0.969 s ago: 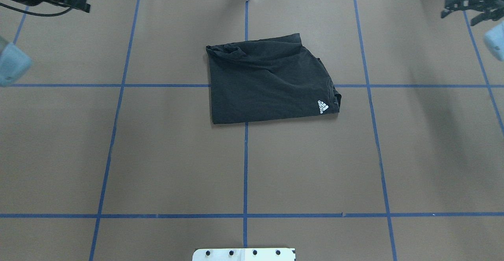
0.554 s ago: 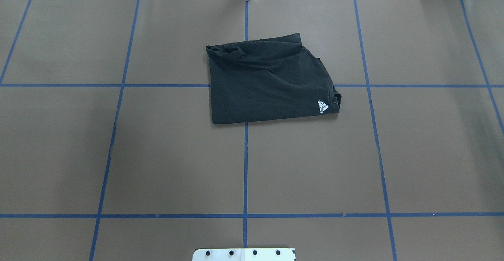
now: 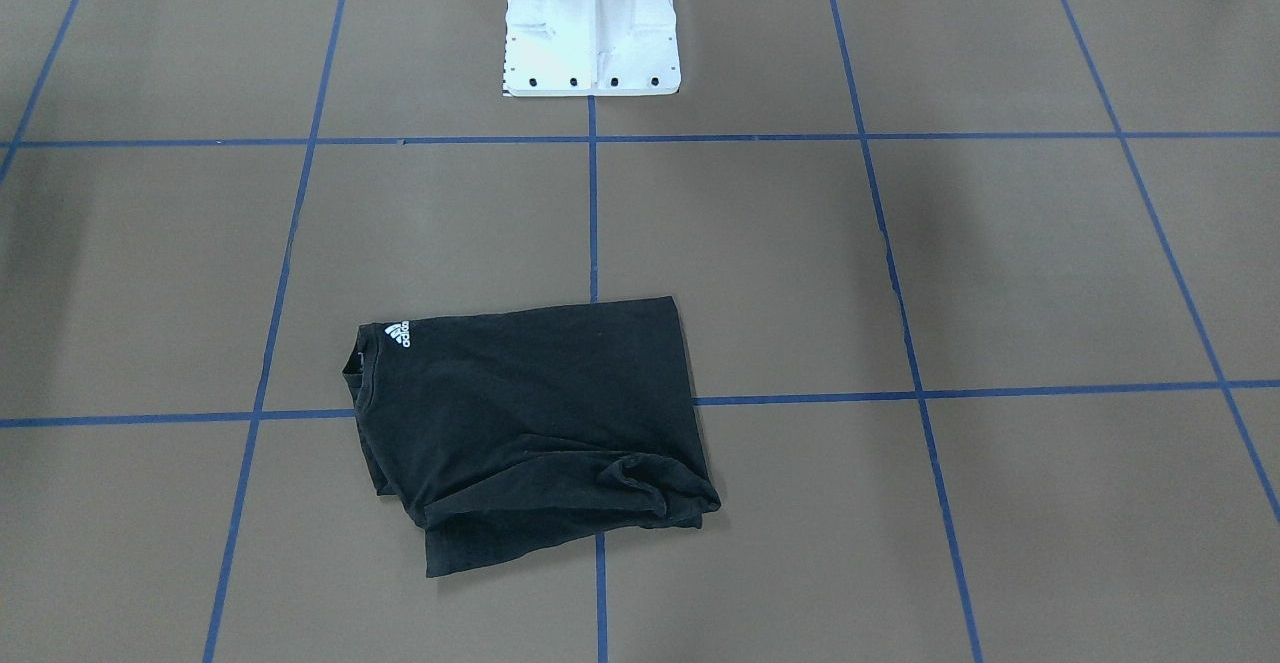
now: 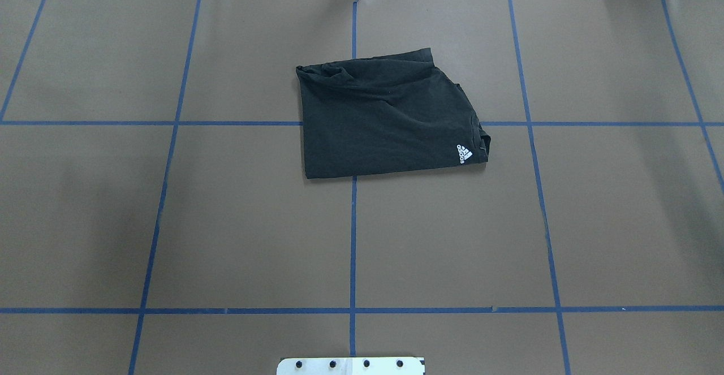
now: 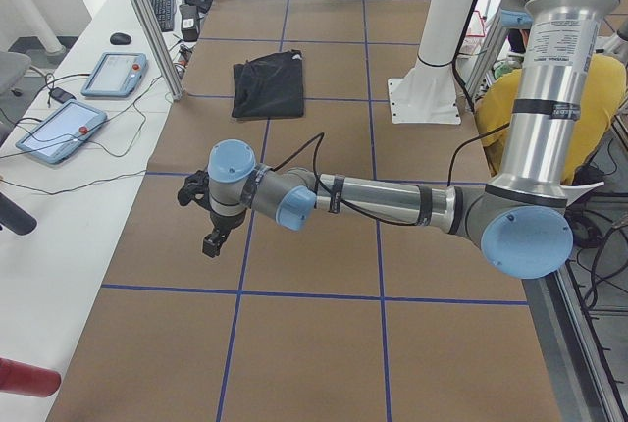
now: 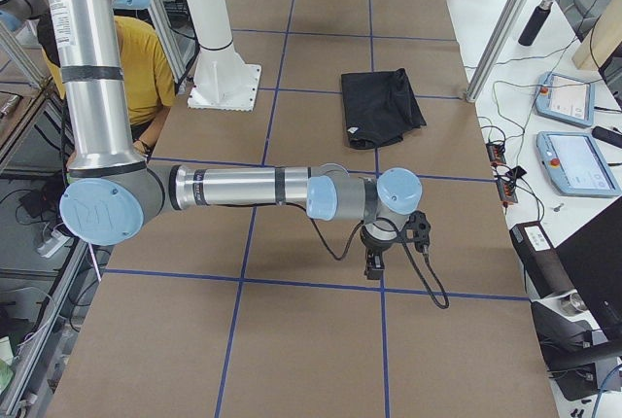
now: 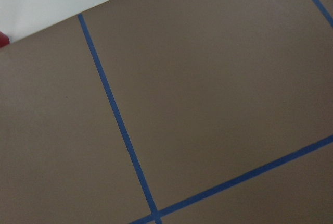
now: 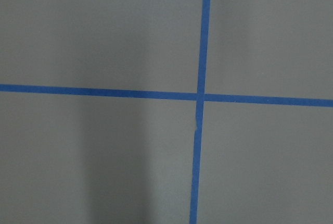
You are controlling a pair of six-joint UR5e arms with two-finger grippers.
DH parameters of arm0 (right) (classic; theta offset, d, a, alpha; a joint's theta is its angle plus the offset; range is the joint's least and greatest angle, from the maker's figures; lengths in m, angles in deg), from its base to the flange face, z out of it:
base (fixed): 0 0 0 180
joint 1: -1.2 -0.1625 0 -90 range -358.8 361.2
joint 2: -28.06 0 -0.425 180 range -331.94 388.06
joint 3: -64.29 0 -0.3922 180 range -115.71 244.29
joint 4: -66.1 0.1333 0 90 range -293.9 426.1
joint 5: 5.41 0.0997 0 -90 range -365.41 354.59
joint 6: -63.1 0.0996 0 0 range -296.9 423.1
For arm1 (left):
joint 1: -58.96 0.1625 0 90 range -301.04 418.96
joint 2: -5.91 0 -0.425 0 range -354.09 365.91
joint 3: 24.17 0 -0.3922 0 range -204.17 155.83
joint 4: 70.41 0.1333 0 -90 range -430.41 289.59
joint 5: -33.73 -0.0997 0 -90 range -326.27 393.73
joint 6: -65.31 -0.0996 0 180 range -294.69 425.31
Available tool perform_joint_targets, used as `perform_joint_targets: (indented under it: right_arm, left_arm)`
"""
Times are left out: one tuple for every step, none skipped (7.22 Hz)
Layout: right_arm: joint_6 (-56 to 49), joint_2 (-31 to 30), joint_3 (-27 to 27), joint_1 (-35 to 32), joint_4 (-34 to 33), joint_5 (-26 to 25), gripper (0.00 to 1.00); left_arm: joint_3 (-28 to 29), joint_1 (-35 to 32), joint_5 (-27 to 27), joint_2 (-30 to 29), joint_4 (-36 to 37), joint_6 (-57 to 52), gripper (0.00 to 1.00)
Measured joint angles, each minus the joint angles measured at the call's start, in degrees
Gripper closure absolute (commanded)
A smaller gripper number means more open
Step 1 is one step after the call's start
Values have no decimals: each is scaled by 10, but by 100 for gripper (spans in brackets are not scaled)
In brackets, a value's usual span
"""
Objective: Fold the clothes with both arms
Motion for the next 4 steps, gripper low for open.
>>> perform_joint_targets:
  right_arm:
    - [-4,-3,-18,2,-21,-5,0]
    - [-4,-7,-29,2,-27,-6,0]
    - [-5,-10,-38,3,-28,-8,0]
    - [-6,-11,-48,4,-27,-11,0]
  left_arm:
    - [-1,0,2,10,2,-3,1]
    - [-8,0,3,16,3,-4,1]
    - [-16,1,3,21,4,-2,1]
    - [-18,1,3,22,6,0,1]
